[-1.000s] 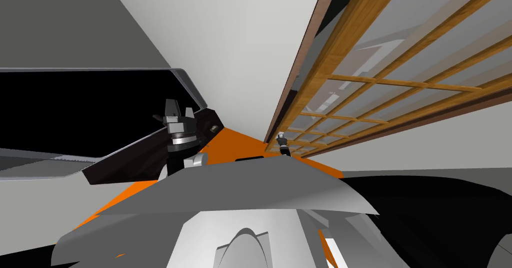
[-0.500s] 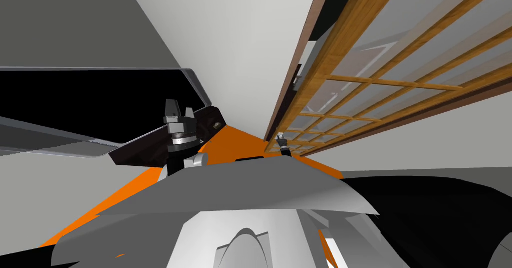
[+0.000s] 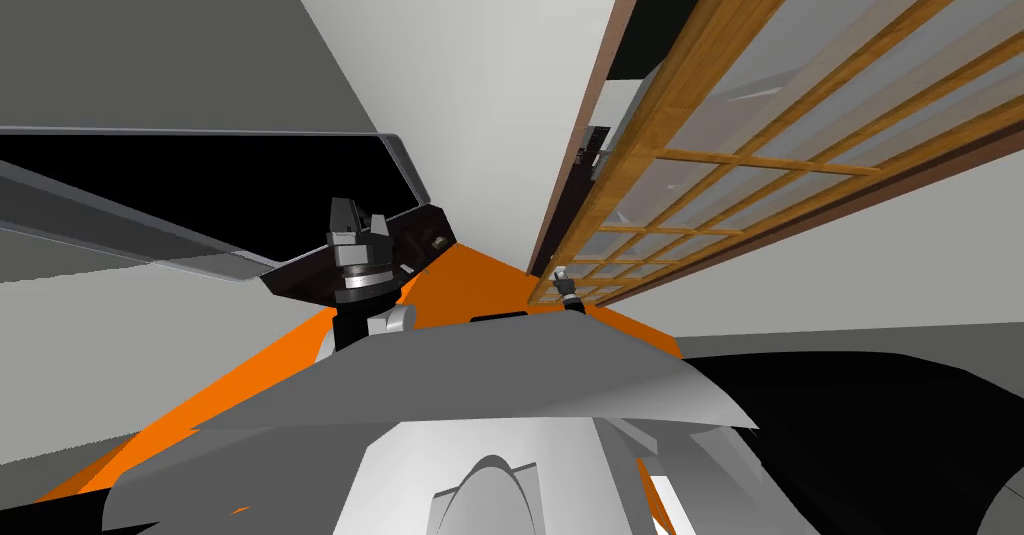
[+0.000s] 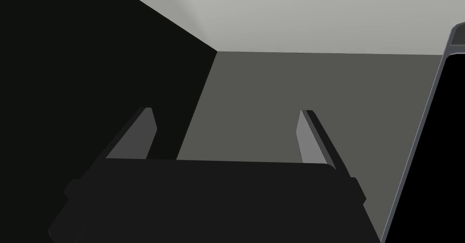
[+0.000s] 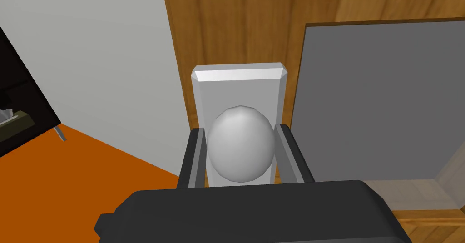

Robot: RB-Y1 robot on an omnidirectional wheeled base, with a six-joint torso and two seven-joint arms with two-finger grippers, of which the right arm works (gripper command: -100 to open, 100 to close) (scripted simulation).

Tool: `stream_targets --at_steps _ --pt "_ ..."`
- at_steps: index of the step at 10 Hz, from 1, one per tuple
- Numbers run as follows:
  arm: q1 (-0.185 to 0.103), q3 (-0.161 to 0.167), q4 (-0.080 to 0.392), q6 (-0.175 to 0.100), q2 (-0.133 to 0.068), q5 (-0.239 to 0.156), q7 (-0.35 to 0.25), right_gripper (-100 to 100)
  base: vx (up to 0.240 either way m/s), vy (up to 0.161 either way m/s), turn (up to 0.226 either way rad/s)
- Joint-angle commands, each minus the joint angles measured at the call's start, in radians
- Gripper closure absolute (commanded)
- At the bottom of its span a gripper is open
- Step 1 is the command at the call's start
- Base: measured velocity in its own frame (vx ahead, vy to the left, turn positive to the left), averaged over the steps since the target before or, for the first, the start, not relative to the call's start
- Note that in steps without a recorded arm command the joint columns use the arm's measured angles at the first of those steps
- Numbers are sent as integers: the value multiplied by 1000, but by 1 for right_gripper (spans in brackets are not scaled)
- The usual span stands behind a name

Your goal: Pull the door open

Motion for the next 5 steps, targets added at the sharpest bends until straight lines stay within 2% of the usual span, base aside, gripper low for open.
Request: stream_targets --at_steps 1,2,3,5 --pt "16 20 -10 -24 -19 14 -26 100 -275 -40 83" --pt "4 13 3 -16 -11 9 -16 100 -123 -11 11" --pt "18 28 7 -39 -22 20 -35 100 -173 -53 141" --pt "30 42 10 -64 -36 30 -53 100 -229 -83 136"
